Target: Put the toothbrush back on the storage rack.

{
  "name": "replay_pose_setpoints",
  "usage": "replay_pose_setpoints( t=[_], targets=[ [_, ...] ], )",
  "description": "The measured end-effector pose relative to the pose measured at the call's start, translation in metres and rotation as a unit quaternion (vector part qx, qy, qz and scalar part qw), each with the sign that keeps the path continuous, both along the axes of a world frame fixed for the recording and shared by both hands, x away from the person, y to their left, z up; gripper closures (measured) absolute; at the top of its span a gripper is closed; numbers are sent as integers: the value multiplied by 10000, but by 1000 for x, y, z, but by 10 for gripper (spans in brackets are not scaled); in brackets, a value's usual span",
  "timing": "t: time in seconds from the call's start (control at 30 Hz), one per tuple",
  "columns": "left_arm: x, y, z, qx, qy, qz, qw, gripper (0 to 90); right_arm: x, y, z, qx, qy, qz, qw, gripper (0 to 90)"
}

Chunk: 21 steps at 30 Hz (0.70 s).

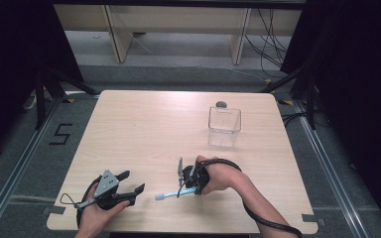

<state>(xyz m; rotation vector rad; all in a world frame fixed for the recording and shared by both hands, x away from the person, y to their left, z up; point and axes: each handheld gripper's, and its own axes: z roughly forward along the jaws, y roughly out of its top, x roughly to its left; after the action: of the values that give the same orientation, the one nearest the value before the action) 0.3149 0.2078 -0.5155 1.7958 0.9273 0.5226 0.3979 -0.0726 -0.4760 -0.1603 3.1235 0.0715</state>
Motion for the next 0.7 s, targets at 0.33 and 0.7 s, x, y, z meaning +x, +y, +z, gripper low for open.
replay_pose_setpoints(
  t=[0.33,0.7],
  targets=[
    [0,0,0,4,-7,-11,10000,242,3,2,-2,37,149,55,9999,747],
    [0,0,-1,-42,-26,-26,10000,242,6,3,0,-79,118,-59,9999,789]
  ],
)
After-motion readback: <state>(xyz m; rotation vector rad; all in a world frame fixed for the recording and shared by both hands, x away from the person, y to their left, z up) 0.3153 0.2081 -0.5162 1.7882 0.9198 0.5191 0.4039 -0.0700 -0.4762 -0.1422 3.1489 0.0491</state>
